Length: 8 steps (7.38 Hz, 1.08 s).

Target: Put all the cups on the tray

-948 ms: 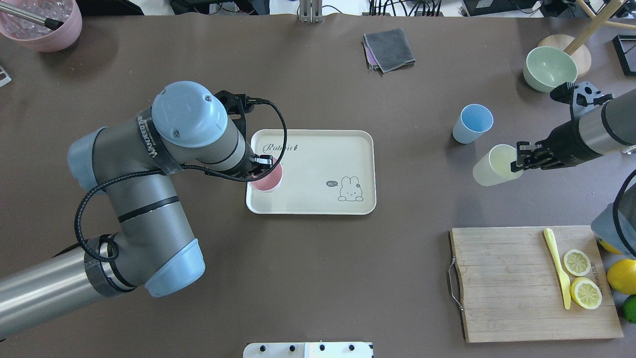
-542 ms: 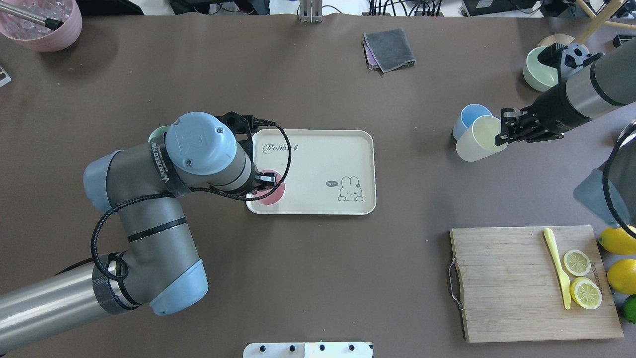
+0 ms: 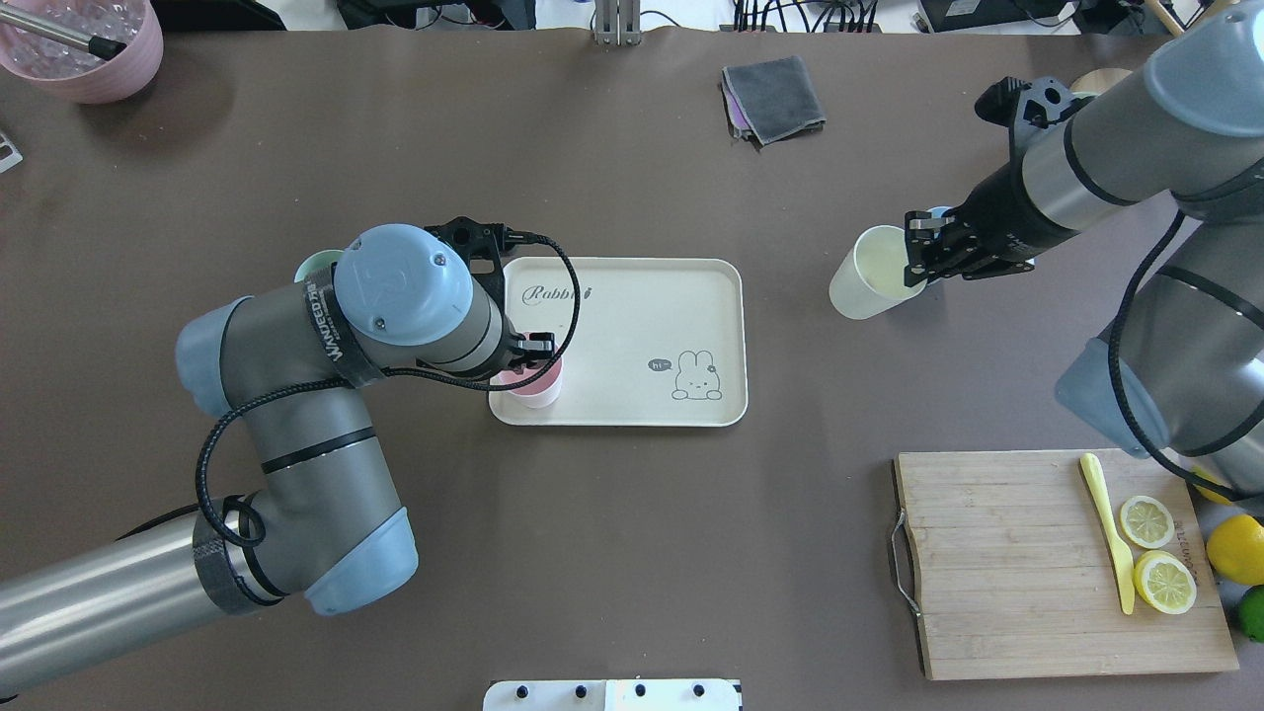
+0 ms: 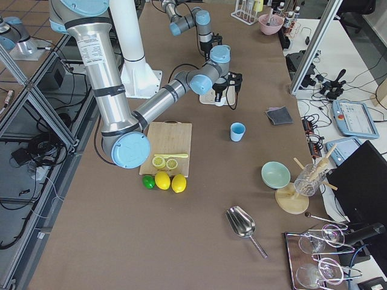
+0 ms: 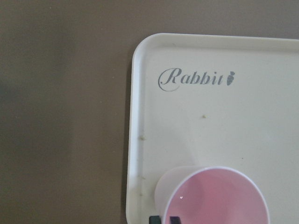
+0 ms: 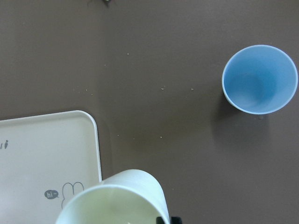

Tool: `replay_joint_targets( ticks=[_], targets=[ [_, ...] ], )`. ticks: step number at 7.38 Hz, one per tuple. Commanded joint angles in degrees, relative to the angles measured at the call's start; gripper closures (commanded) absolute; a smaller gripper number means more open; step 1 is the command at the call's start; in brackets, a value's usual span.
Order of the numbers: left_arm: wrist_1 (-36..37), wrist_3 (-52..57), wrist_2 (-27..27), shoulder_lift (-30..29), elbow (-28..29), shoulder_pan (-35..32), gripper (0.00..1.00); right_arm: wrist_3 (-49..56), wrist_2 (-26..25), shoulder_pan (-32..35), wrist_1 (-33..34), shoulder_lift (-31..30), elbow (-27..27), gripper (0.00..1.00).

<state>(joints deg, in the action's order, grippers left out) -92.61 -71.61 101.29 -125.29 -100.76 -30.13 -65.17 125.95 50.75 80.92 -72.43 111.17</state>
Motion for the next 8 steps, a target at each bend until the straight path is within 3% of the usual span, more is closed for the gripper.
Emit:
replay_joint_targets(
  ticks=[1, 2, 3, 5, 6, 8],
  targets=[
    [1.02, 0.59, 2.92, 0.22, -2.59, -4.74, 0.02, -4.16, -3.24, -5.2, 3.25, 5.95, -0.16, 1.0],
    [3.46, 3.03, 5.99, 0.39, -3.91, -8.16, 0.02, -5.22, -7.34, -8.79, 8.33, 9.46, -0.25, 1.0],
    [5.92, 11.76, 7.67, 0.48, -4.7, -11.76, 0.02, -6.8, -11.82, -12.92, 9.08, 11.15, -1.38, 1.0],
    [7.35, 21.02, 8.13, 1.35, -3.14, -18.62, 0.02, -9.18, -14.49, -16.29, 8.65, 16.85, -8.65, 1.0],
    [7.36, 26.73, 12.13, 1.45, -1.48, -22.57, 0.02, -9.8, -14.94, -16.91, 8.21, 18.01, -11.47, 1.0],
    [3.17, 30.47, 13.93, 3.11, 3.35, -23.83, 0.02, -9.71, -14.94, -17.09, 5.67, 18.2, -14.38, 1.0]
  ],
)
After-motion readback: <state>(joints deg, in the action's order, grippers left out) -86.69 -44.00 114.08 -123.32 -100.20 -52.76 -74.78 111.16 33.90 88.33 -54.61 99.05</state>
